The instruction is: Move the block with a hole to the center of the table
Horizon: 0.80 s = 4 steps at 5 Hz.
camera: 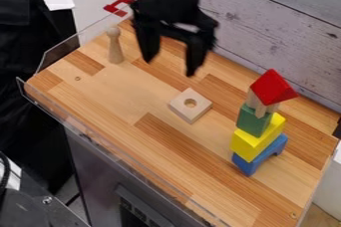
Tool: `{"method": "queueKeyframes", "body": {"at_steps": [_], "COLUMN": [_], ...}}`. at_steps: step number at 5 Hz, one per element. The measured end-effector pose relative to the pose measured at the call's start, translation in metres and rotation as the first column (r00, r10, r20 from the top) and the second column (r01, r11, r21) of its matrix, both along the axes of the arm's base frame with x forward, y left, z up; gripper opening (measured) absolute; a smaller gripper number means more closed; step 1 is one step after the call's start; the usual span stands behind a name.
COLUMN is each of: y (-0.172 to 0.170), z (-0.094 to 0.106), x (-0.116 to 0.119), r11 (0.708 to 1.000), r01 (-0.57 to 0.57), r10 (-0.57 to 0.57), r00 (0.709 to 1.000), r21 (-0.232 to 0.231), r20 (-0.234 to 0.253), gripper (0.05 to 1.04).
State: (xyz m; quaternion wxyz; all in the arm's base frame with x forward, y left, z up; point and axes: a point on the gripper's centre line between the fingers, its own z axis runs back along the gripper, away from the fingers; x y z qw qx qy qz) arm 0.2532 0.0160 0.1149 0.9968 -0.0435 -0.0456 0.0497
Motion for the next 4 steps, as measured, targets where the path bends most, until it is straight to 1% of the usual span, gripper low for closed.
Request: {"method": "queueKeyframes", "body": {"at_steps": [1, 2, 3, 4], "y": [0.011, 0.020, 0.028, 0.045], "z": [0.005, -0.001, -0.001, -0.005], "x": [-0.010, -0.019, -0.021, -0.022], "r11": [0.998, 0.995, 0.992, 0.985], "r01": [0.052, 0.103, 0.128, 0.151], "r10": [-0.052, -0.101, -0.126, -0.147], "r00": [0.998, 0.993, 0.990, 0.988], "r21": [-0.020, 0.021, 0.024, 0.083], "r20": [-0.020, -0.056, -0.061, -0.052], "gripper": [0.992, 0.992, 0.993, 0.992]}}
